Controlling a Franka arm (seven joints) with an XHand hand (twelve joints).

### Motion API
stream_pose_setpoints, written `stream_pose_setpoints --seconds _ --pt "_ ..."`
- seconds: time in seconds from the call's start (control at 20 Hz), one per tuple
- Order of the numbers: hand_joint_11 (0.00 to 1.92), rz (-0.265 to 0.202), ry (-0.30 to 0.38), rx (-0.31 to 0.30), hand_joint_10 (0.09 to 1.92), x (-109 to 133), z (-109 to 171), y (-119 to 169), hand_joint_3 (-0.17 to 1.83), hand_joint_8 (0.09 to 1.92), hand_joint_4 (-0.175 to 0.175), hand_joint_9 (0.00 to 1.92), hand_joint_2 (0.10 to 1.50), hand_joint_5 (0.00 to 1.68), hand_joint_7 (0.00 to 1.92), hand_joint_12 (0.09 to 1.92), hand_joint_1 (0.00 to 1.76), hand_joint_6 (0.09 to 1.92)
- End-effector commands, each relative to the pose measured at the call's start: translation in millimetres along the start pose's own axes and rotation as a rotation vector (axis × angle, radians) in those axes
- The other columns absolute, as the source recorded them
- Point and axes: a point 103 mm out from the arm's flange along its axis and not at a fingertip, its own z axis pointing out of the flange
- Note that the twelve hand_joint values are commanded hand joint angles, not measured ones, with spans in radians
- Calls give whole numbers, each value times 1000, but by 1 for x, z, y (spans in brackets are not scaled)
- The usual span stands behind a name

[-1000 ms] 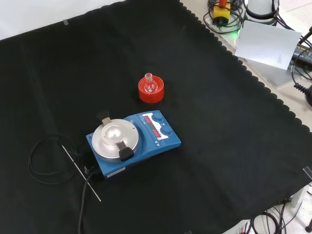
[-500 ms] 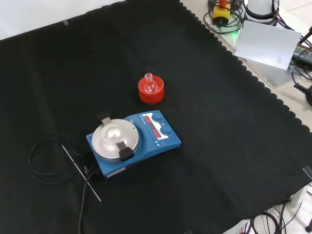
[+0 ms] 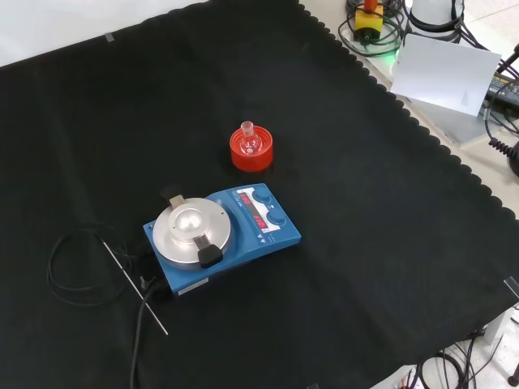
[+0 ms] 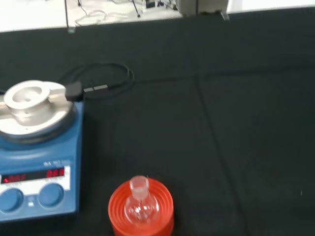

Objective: Pick up the round-bottom flask.

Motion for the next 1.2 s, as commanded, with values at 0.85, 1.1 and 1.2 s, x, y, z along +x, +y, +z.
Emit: stream_pose_setpoints --seconds 0.85,1.1,1.2 --pt "1 -17 107 117 694 -15 178 55 544 636 -47 335 802 516 154 1427 812 319" --pt "21 -23 121 132 702 -7 202 66 646 651 -45 353 704 516 166 1428 876 306" --pt "28 -25 130 138 703 -5 209 70 661 656 -45 361 685 525 172 1427 891 308"
